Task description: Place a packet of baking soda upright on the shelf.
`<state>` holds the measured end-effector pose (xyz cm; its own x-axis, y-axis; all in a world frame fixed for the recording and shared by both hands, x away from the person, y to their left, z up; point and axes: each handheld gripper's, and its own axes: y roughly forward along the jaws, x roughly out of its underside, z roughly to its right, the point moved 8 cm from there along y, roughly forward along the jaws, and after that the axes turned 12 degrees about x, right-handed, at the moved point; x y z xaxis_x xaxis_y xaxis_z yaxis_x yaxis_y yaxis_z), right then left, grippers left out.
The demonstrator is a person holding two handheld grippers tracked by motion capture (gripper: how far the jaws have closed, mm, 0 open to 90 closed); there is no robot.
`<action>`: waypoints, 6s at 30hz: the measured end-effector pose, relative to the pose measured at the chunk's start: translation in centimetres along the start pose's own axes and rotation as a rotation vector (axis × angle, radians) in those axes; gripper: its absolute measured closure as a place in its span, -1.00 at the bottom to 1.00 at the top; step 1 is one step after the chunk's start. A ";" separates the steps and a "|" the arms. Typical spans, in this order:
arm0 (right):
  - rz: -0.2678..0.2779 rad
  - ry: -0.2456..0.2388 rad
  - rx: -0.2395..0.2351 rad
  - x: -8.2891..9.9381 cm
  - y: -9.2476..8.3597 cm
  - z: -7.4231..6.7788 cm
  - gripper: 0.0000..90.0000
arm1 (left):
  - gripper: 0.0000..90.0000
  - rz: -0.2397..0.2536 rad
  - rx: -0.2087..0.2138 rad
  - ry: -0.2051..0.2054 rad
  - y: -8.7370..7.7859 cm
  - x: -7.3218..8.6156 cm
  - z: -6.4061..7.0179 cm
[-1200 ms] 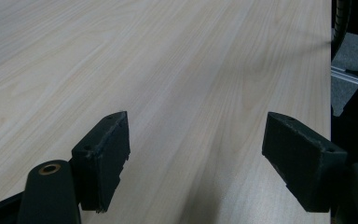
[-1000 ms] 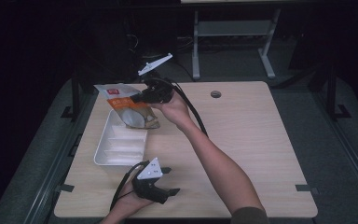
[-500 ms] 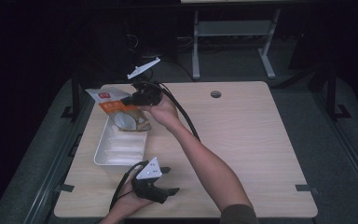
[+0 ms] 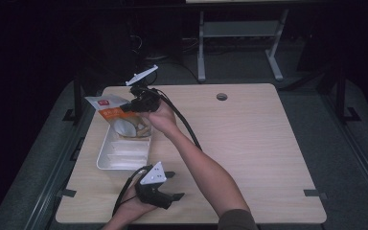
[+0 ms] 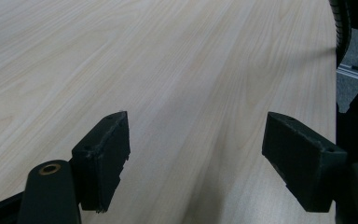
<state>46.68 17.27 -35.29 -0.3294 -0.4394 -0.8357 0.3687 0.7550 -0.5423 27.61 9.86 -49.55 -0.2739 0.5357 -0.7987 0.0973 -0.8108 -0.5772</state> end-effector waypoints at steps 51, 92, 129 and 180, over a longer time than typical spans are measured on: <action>-0.169 -0.037 0.031 8.4 3.5 0.6 0.83 | -0.49 -0.007 -0.007 0.013 0.1 -0.1 0.1; -0.128 0.039 0.002 9.9 1.2 1.7 0.66 | -0.49 -0.008 -0.013 0.007 0.3 -0.1 -0.1; -0.066 0.090 -0.030 11.2 -7.2 4.2 0.30 | -0.49 -0.001 -0.025 -0.012 0.3 0.0 -0.7; -0.041 0.192 0.030 17.3 -16.2 7.6 0.02 | -0.50 -0.011 -0.028 -0.022 0.6 0.1 -1.0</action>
<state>41.60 -6.19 -41.62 -0.5032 -0.3667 -0.7825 0.3763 0.7222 -0.5804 28.57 9.66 -50.11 -0.2957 0.5390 -0.7887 0.1212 -0.7978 -0.5906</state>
